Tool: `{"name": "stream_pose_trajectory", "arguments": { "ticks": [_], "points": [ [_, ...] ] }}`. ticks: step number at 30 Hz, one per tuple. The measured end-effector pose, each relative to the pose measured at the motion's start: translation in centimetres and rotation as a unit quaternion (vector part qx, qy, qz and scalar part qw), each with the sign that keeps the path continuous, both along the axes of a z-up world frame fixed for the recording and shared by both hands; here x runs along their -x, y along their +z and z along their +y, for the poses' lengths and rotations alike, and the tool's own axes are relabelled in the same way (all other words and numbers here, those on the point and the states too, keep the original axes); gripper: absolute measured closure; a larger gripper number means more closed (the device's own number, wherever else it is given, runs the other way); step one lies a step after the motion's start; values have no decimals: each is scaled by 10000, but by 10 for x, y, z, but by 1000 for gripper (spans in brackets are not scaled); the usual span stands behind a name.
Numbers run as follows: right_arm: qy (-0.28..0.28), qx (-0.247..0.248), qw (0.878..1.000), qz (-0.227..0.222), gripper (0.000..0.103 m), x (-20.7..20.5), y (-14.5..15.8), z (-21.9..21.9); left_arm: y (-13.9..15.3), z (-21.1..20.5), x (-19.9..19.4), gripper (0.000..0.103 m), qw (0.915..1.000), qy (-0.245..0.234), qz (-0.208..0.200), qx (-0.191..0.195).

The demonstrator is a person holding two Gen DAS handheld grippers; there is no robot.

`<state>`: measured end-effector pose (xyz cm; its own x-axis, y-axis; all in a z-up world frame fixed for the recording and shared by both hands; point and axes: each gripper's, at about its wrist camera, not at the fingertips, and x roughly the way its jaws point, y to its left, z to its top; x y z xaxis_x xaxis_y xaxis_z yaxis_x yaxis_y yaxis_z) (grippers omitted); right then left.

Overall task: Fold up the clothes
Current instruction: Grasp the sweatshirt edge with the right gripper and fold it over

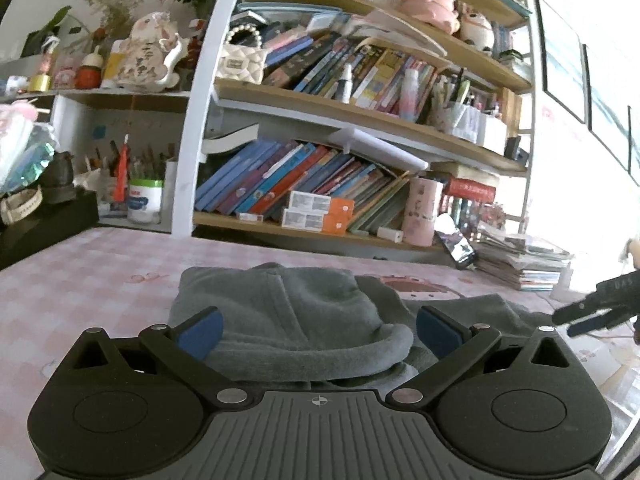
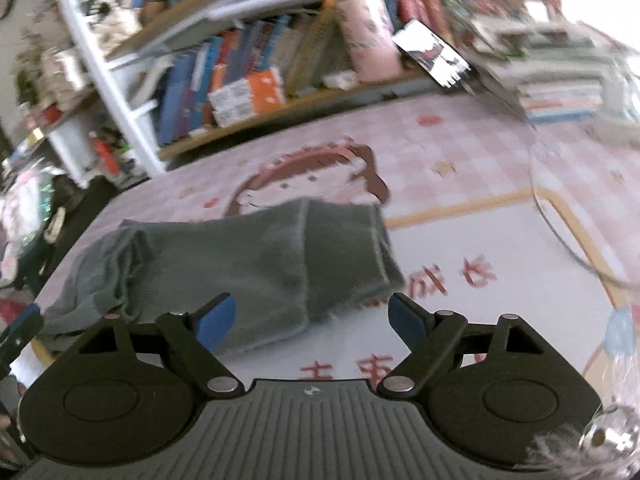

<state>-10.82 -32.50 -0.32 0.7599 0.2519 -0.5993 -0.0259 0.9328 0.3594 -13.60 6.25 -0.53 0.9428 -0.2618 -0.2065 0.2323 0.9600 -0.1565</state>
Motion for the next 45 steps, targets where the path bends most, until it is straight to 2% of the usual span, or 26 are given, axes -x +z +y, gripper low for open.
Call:
{"name": "stream_pose_trajectory", "arguments": {
  "ticks": [8, 13, 19, 21, 26, 28, 29, 30, 32, 33, 36, 38, 41, 45],
  "points": [
    [-546, -377, 9970, 395, 20, -9, -14, -14, -1, 1, -1, 0, 10000, 48, 7, 32],
    [-659, -494, 9958, 399, 20, -14, -14, -14, -2, 2, 4, 0, 9997, -145, -161, 76],
    [-631, -621, 9950, 463, 29, -24, -14, -8, -1, -3, 8, 0, 9990, -277, -338, -59],
    [-592, -618, 9952, 478, 32, -29, -14, -3, -1, -3, 10, 0, 9987, -328, -385, -61],
    [-431, -178, 9981, 413, 34, -45, -13, 16, -2, 0, 10, 0, 9987, -364, -364, 27],
    [-401, 64, 9986, 352, 44, -49, -14, 22, -3, 1, 10, 0, 9986, -370, -362, 85],
    [-409, 112, 9985, 350, 56, -51, -14, 23, -3, 2, 11, 0, 9985, -379, -368, 114],
    [-417, 160, 9984, 347, 63, -53, -14, 24, -4, 4, 11, 0, 9984, -390, -372, 148],
    [-410, 240, 9984, 296, 74, -55, -11, 27, -4, 5, 10, 0, 9984, -396, -362, 202],
    [-325, 402, 9986, 61, 81, -50, -4, 33, -4, 6, 10, 0, 9983, -399, -355, 227],
    [43, 771, 9946, -697, 84, -35, 18, 51, -4, 7, 9, 0, 9983, -398, -329, 286],
    [300, 799, 9915, -986, 85, -29, 27, 58, -4, 8, 9, 0, 9983, -397, -317, 295],
    [221, 588, 9948, -796, 85, -33, 22, 54, -5, 8, 9, 0, 9982, -404, -337, 294],
    [-289, -27, 9992, -257, 85, -44, 4, 30, -5, 9, 9, 0, 9981, -415, -329, 317]
  ]
}}
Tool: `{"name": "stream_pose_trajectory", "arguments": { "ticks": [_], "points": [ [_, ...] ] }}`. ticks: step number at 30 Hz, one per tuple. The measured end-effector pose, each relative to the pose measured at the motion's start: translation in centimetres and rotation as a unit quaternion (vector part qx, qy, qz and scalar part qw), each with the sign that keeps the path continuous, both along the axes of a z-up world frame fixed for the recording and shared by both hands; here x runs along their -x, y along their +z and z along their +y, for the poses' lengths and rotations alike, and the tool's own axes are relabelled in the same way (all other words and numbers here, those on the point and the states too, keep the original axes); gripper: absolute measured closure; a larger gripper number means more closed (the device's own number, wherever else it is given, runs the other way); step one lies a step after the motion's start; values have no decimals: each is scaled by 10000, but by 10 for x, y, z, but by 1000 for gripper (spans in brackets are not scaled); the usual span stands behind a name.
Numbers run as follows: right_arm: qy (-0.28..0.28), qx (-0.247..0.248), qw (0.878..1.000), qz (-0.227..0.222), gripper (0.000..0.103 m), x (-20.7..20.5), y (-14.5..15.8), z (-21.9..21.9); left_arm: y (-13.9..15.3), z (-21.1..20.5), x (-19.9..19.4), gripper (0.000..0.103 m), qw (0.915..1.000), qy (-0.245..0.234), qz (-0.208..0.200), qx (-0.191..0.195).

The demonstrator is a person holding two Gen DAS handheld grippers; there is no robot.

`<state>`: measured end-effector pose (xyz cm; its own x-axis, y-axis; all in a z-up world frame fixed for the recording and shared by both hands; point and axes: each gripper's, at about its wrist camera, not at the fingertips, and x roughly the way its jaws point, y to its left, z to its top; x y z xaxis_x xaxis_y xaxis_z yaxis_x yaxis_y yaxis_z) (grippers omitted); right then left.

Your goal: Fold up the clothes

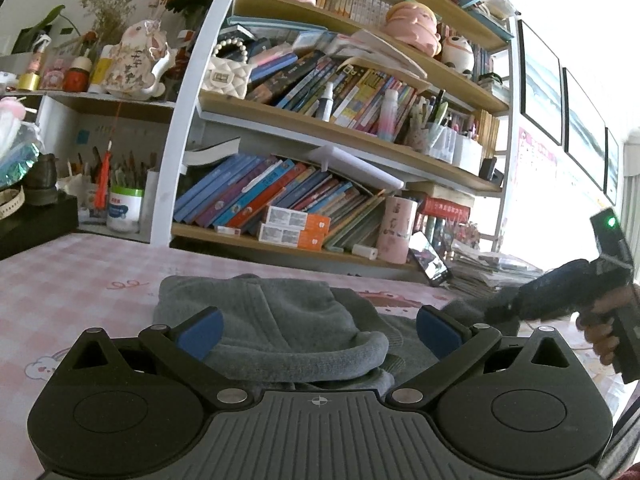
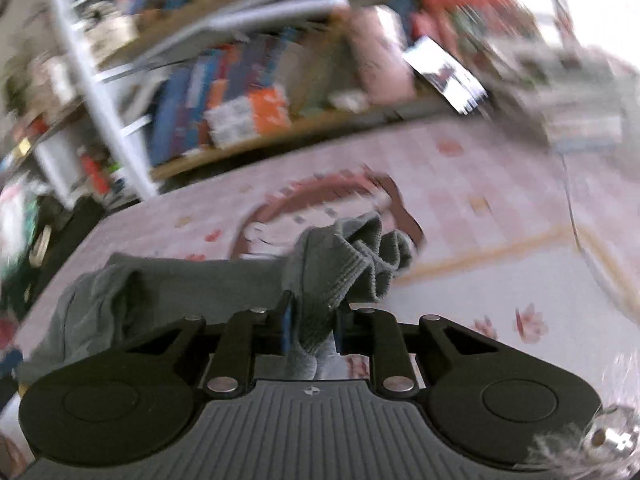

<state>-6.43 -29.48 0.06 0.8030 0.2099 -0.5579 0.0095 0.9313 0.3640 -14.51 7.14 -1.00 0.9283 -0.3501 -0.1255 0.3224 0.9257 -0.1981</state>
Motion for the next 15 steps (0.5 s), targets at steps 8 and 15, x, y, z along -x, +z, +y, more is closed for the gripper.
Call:
{"name": "stream_pose_trajectory", "arguments": {
  "ticks": [8, 15],
  "points": [
    [-448, -813, 9944, 496, 70, -5, -19, -22, 0, 0, -1, 0, 10000, 13, 34, -14],
    [-432, -917, 9931, 587, 69, -9, -26, -17, 0, 1, -1, 0, 10000, -1, 52, 11]
  ]
}}
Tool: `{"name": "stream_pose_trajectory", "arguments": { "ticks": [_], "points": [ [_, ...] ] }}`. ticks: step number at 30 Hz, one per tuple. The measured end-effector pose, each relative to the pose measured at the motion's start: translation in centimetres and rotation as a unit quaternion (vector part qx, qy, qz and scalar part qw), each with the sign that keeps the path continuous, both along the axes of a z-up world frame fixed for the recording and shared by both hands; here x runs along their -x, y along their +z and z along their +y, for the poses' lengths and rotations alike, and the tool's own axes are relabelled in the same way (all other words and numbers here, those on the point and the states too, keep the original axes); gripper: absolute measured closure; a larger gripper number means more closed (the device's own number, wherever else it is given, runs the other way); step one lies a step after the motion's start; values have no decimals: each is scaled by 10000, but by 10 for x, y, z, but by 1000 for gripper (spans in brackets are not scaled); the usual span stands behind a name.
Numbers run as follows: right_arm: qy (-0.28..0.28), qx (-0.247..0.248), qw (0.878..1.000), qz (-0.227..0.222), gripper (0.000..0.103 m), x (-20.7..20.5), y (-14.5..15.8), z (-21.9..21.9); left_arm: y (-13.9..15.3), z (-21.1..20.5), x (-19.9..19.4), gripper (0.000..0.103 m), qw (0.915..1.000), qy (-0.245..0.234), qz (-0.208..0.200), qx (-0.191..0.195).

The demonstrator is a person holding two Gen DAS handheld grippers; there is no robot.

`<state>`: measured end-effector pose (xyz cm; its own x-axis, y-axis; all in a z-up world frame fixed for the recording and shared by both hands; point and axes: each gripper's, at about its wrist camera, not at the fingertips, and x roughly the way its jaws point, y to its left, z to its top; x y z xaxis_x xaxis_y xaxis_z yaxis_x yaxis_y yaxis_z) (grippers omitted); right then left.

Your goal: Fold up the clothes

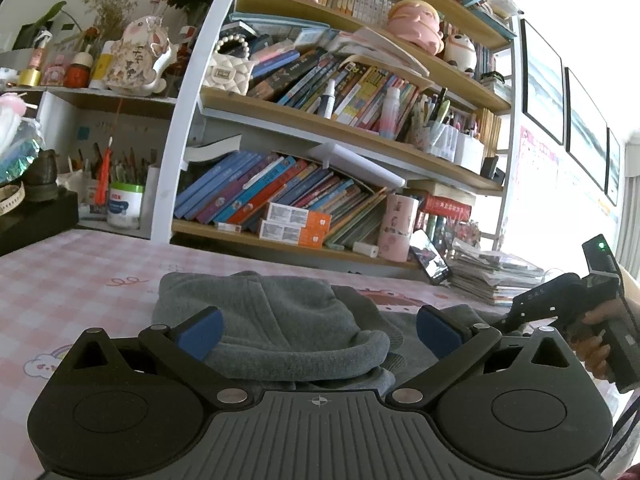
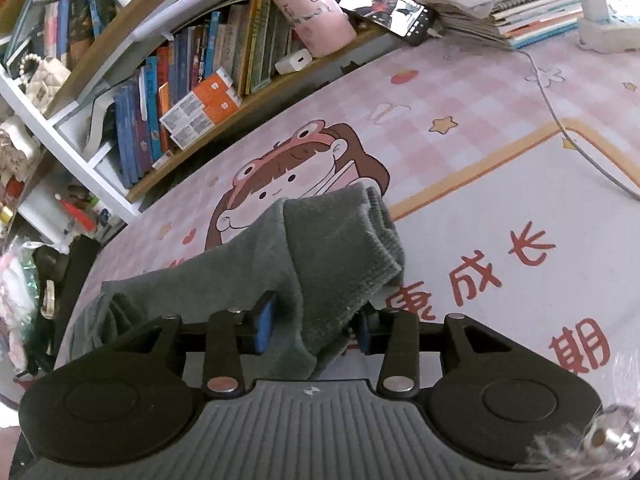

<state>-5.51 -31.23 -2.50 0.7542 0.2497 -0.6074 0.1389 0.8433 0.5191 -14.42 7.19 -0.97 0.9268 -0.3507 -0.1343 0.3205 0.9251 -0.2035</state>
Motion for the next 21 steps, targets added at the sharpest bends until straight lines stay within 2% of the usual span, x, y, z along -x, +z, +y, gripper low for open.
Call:
{"name": "stream_pose_trajectory", "arguments": {
  "ticks": [3, 10, 16, 21],
  "points": [
    [-15, 17, 10000, -15, 77, -1, 0, 1, 0, 0, 1, 0, 10000, -5, -3, 9],
    [79, 81, 9994, -320, 80, 5, 19, 9, 0, 0, 1, 0, 10000, -8, -11, 46],
    [446, 346, 9943, -906, 83, 9, 54, 36, 0, 1, 2, 0, 10000, 5, -25, 87],
    [911, 616, 9830, -1471, 84, 11, 85, 72, 0, 1, 5, 0, 9998, -30, -162, 107]
  ]
}}
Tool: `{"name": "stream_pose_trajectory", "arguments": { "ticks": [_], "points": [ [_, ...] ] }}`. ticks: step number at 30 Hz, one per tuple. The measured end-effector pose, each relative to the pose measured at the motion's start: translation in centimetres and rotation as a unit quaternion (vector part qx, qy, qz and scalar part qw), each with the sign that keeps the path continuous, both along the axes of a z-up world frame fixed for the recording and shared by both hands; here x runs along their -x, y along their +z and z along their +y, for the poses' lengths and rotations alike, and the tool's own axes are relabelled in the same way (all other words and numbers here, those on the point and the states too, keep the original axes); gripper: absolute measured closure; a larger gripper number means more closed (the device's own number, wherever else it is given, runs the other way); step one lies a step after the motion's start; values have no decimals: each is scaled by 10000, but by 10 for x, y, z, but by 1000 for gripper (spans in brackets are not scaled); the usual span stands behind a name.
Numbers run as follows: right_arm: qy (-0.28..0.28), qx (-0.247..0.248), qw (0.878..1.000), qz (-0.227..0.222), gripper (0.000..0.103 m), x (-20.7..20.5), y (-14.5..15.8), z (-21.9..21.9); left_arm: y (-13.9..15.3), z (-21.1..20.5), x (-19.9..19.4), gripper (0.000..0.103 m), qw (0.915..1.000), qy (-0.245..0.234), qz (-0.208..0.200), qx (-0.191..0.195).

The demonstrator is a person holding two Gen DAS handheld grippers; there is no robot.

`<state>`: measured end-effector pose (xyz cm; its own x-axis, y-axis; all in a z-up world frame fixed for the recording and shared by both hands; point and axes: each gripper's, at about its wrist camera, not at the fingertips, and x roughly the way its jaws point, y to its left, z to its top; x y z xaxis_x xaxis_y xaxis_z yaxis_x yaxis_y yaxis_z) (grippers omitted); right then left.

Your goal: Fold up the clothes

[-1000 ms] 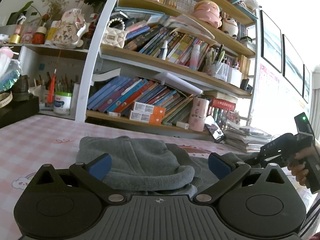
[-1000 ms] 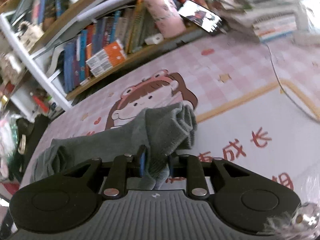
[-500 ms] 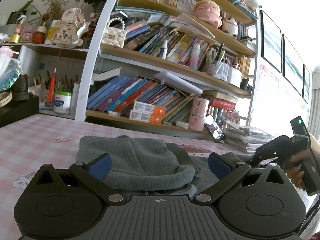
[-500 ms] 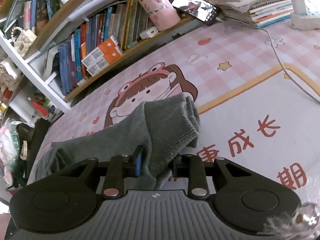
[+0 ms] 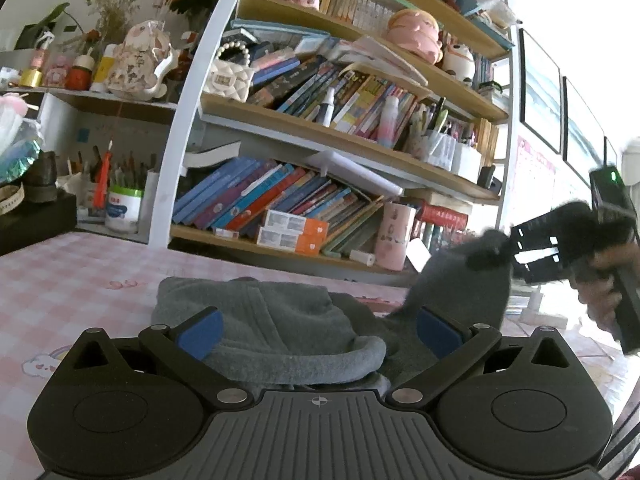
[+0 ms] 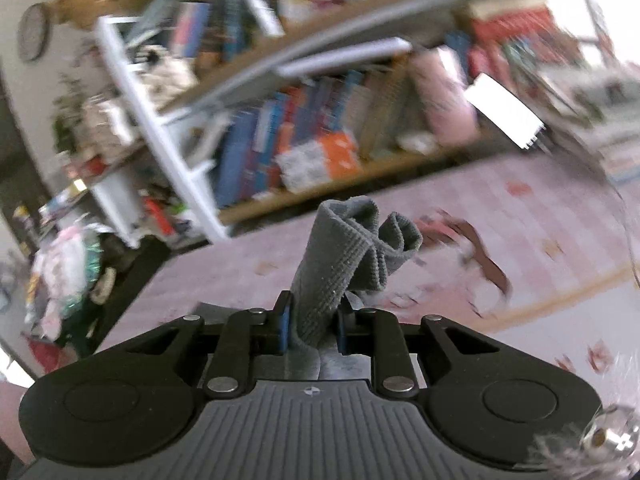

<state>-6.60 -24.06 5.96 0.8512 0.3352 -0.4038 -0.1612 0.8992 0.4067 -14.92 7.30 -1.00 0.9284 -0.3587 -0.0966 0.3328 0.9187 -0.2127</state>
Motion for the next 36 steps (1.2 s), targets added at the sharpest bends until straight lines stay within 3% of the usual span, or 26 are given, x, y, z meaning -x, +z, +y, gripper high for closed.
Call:
{"name": "stream_pose_trajectory", "arguments": {
  "ticks": [6, 11, 13, 19, 23, 24, 29, 32, 36],
  "points": [
    [795, 463, 9938, -624, 84, 3, 26, 59, -1, -1, 6, 0, 9997, -93, -222, -44],
    [1549, 899, 9791, -965, 85, 3, 36, 112, -1, -1, 9, 0, 9992, -160, -352, -81],
    [1825, 1061, 9718, -1046, 90, 3, 38, 131, -1, -1, 10, 0, 9991, -184, -370, -61],
    [2598, 1874, 9416, -1038, 91, 3, 23, 187, -2, 3, 12, 0, 9989, -242, -391, 60],
    [2941, 2074, 9285, -912, 93, 3, 10, 208, -2, 4, 10, 0, 9990, -238, -347, 134],
    [3037, 2059, 9255, -942, 98, 5, 11, 211, -2, 5, 10, 0, 9990, -239, -336, 152],
    [3383, 2288, 9076, -975, 97, 10, 7, 232, -2, 6, 10, 0, 9989, -262, -335, 182],
    [3706, 1850, 9086, -531, 95, 2, 1, 228, -2, 5, 10, 0, 9990, -255, -325, 166],
    [3714, 1113, 9205, -483, 69, 1, 7, 200, -2, 5, 9, 0, 9993, -228, -279, 141]
  ]
}}
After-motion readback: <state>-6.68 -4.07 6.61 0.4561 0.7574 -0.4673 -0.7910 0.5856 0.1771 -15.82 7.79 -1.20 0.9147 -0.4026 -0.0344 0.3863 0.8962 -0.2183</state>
